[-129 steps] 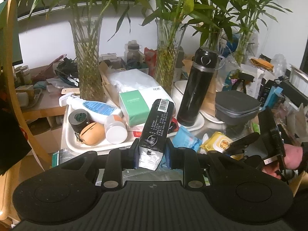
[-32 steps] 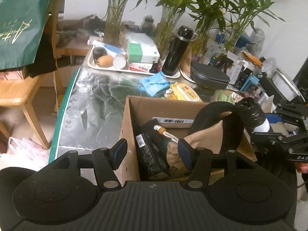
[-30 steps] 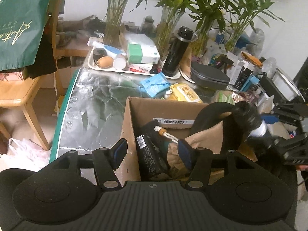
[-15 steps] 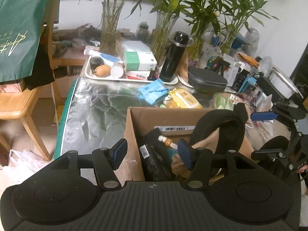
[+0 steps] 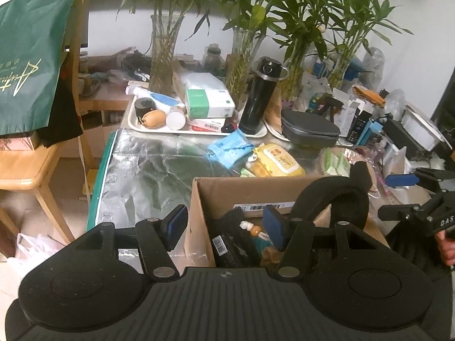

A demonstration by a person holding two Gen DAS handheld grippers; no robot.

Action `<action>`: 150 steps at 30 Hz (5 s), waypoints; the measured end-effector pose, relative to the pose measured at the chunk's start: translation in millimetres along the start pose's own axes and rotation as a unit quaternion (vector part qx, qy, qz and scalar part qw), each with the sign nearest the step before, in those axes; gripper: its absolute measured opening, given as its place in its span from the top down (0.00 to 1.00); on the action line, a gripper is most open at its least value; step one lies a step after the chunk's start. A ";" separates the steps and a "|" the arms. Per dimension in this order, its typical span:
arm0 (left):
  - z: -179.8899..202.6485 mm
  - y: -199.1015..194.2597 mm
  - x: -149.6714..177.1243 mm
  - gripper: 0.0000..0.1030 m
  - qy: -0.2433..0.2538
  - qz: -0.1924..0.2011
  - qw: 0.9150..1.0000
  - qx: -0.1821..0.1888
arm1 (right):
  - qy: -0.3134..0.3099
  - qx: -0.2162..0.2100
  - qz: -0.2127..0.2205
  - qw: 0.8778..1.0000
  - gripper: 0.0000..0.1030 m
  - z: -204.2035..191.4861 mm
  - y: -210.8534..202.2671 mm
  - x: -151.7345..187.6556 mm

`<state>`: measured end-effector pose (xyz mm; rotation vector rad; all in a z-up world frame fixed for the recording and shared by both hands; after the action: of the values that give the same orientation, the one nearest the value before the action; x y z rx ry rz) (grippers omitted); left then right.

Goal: Organize soft objects
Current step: 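Move both grippers away from the box back over the table, then lower the left gripper onto the green-and-white wet-wipe pack, then close the left gripper on the green-and-white wipe pack and lift it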

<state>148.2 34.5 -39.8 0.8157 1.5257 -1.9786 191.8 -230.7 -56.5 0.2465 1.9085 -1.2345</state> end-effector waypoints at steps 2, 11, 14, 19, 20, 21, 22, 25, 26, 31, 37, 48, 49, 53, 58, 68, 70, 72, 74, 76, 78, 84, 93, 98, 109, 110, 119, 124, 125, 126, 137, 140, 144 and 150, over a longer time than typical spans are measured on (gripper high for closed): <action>-2.6 0.3 0.1 0.38 -0.002 0.005 1.000 -0.006 | 0.005 0.002 0.002 1.000 0.00 2.1 0.4 -0.6; -5.9 -0.2 -3.3 0.28 0.005 0.018 1.000 -0.013 | 0.039 0.007 -0.002 0.999 0.00 11.6 6.9 -5.0; -5.9 -0.3 -4.9 0.27 0.008 0.023 1.000 -0.012 | 0.063 0.011 -0.002 0.998 0.00 20.3 10.6 -6.6; -5.1 3.2 -4.4 0.26 0.002 0.024 1.000 -0.010 | 0.089 0.026 -0.003 0.996 0.00 32.2 14.9 -7.7; -4.7 4.4 -3.9 0.26 0.004 0.023 1.000 -0.008 | 0.092 0.028 -0.004 0.995 0.00 33.7 15.3 -7.9; -3.7 6.2 -3.7 0.26 0.007 0.021 1.000 -0.007 | 0.094 0.030 -0.004 0.995 0.00 35.2 15.6 -8.3; -3.0 7.7 -3.7 0.26 0.010 0.020 1.000 -0.007 | 0.095 0.032 -0.005 0.995 0.00 36.7 15.7 -8.6; -2.2 11.4 -3.8 0.26 0.015 0.015 1.000 -0.008 | 0.094 0.040 -0.006 0.995 0.00 40.3 16.3 -8.8; -2.2 12.6 -4.2 0.25 0.016 0.014 1.000 -0.007 | 0.094 0.042 -0.007 0.995 0.00 40.9 16.1 -8.9; -1.2 22.1 -2.5 0.24 0.002 0.006 1.000 -0.001 | 0.099 0.041 -0.005 0.994 0.00 43.9 21.1 -9.9; 1.9 32.7 -0.3 0.24 0.014 -0.009 1.000 0.000 | 0.094 0.056 0.004 0.994 0.00 47.7 28.6 -17.4; -3.1 41.7 -15.0 0.24 0.029 -0.001 1.000 0.001 | 0.094 0.099 0.032 0.990 0.00 80.7 57.0 -31.8; -3.8 42.5 -17.2 0.24 0.029 0.001 1.000 0.003 | 0.092 0.104 0.031 0.990 0.00 84.6 61.0 -31.9; -6.6 47.7 -25.6 0.24 0.038 0.007 0.999 0.003 | 0.083 0.123 0.026 0.989 0.00 100.9 78.8 -30.7; -10.0 57.2 -34.0 0.24 0.052 0.010 0.999 0.000 | 0.088 0.124 0.022 0.988 0.00 116.4 98.4 -27.8; -18.9 78.7 -49.6 0.24 0.051 0.019 0.999 0.006 | 0.079 0.118 0.017 0.990 0.00 131.5 128.3 -35.1; -18.0 82.6 -52.1 0.24 0.053 0.016 0.998 0.009 | 0.073 0.118 0.015 0.990 0.00 133.7 134.7 -37.1; -16.4 87.6 -54.1 0.24 0.059 0.012 0.998 0.009 | 0.067 0.117 0.011 0.991 0.00 135.6 140.7 -38.5; -15.0 92.5 -56.1 0.24 0.064 0.005 0.998 0.007 | 0.061 0.117 0.009 0.991 0.00 136.9 146.2 -39.8; -13.5 96.9 -58.1 0.24 0.065 -0.001 0.998 0.010 | 0.057 0.114 0.006 0.992 0.00 138.6 151.4 -40.9; -12.4 102.5 -61.1 0.24 0.062 -0.013 0.998 0.013 | 0.056 0.109 0.000 0.992 0.00 140.2 157.0 -40.8; -5.5 127.4 -73.0 0.24 0.060 -0.084 0.994 0.025 | 0.047 0.122 -0.021 0.991 0.00 146.7 174.1 -41.0; 21.8 187.5 -92.3 0.24 0.107 -0.193 0.975 0.007 | 0.070 0.142 -0.048 0.986 0.00 159.6 180.9 -34.1; 48.9 228.3 -93.0 0.24 0.141 -0.236 0.961 0.004 | 0.081 0.159 -0.069 0.981 0.00 168.2 181.0 -28.4; 71.0 316.9 -52.8 0.24 0.214 -0.357 0.909 -0.001 | 0.101 0.187 -0.072 0.975 0.00 186.2 171.3 -22.8; 70.7 322.1 -48.6 0.24 0.215 -0.367 0.905 -0.002 | 0.102 0.188 -0.070 0.974 0.00 187.1 170.6 -23.4; 72.5 344.0 -11.6 0.26 0.235 -0.415 0.879 -0.004 | 0.105 0.196 -0.057 0.973 0.00 190.1 167.0 -27.9; 72.4 346.4 -1.1 0.46 0.253 -0.426 0.869 -0.009 | 0.093 0.208 -0.056 0.972 0.00 189.1 167.0 -29.3; 72.9 346.6 0.3 0.46 0.251 -0.425 0.869 -0.010 | 0.092 0.208 -0.054 0.972 0.00 188.7 166.7 -29.9; 72.7 346.2 1.1 0.47 0.251 -0.424 0.870 -0.009 | 0.091 0.208 -0.054 0.972 0.00 188.5 166.7 -30.2; 53.1 338.6 -29.8 0.54 0.232 -0.375 0.897 -0.013 | 0.074 0.203 -0.056 0.975 0.00 178.4 174.0 -35.1; 44.8 327.9 -46.6 0.54 0.218 -0.352 0.910 -0.013 | 0.069 0.198 -0.058 0.976 0.00 174.1 177.8 -36.3; 31.4 306.6 -68.7 0.54 0.196 -0.317 0.928 -0.019 | 0.065 0.187 -0.057 0.979 0.00 169.9 183.5 -38.0; 1.7 270.2 -103.5 0.54 0.137 -0.229 0.963 -0.036 | 0.059 0.165 -0.071 0.982 0.00 162.0 198.9 -36.2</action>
<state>410.4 -28.8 -144.5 0.7837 2.0916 -2.1768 412.0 -256.4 -190.5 0.3682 1.8377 -1.6657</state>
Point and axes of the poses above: each gripper's, at about its wrist camera, not at the fingertips, and y roughly the way its jaws point, z to its right, x to its underside, the point moved 7 cm from there along y, roughly the way its jaws point
